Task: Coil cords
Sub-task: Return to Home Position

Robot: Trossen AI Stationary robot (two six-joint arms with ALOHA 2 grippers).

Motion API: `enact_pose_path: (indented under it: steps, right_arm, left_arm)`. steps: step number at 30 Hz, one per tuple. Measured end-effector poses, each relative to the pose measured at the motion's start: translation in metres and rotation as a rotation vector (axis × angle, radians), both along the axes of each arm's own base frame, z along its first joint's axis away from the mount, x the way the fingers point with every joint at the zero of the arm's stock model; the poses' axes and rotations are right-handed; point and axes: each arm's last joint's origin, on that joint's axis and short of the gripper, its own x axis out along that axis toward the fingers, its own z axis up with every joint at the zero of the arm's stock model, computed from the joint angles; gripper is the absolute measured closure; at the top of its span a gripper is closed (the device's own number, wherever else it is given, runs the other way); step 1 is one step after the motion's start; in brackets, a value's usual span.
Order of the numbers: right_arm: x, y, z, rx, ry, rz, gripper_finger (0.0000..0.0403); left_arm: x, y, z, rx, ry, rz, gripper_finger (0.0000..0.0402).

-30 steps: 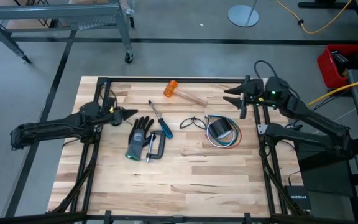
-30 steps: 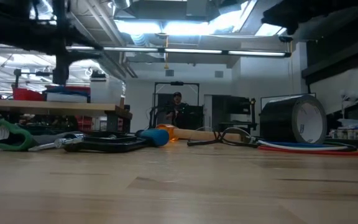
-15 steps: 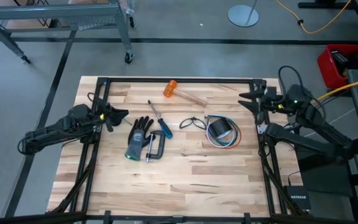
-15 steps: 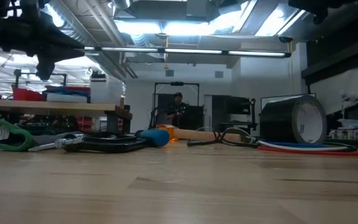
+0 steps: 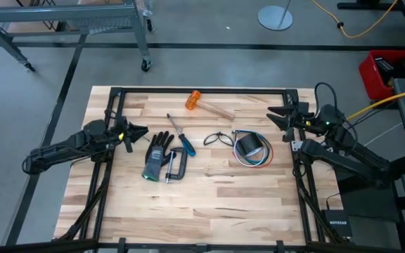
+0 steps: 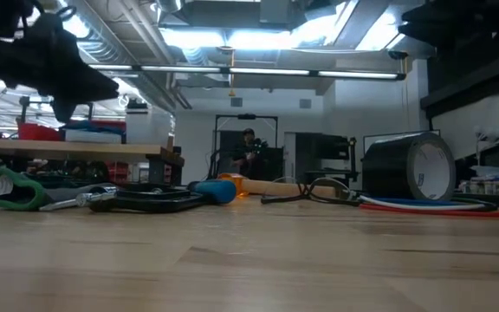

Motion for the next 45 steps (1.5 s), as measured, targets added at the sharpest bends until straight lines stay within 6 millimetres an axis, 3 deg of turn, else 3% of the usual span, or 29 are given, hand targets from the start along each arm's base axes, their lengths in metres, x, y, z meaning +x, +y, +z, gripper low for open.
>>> enact_pose_path:
  steps: [2,10,23,40,45]
  right_arm:
    - [0.0,0.0,-0.002,0.022,-0.01,0.011,0.026]
    - [0.004,-0.002,-0.014,0.044,-0.014,0.012,0.026]
    - [0.016,-0.009,-0.059,0.099,-0.091,0.022,0.026]
    - [0.02,-0.012,-0.118,0.205,0.025,0.014,0.026]
    - [0.02,-0.012,-0.124,0.212,0.081,0.008,0.026]
  left_arm:
    - [0.004,0.001,-0.009,0.007,-0.015,-0.003,0.0328]
    - [0.01,-0.001,-0.011,0.123,-0.102,-0.056,0.0328]
    - [0.012,-0.005,-0.013,0.273,-0.083,-0.104,0.0327]
    - [0.012,-0.005,-0.013,0.251,-0.089,-0.107,0.0327]
    - [0.012,-0.005,-0.013,0.242,-0.093,-0.107,0.0327]
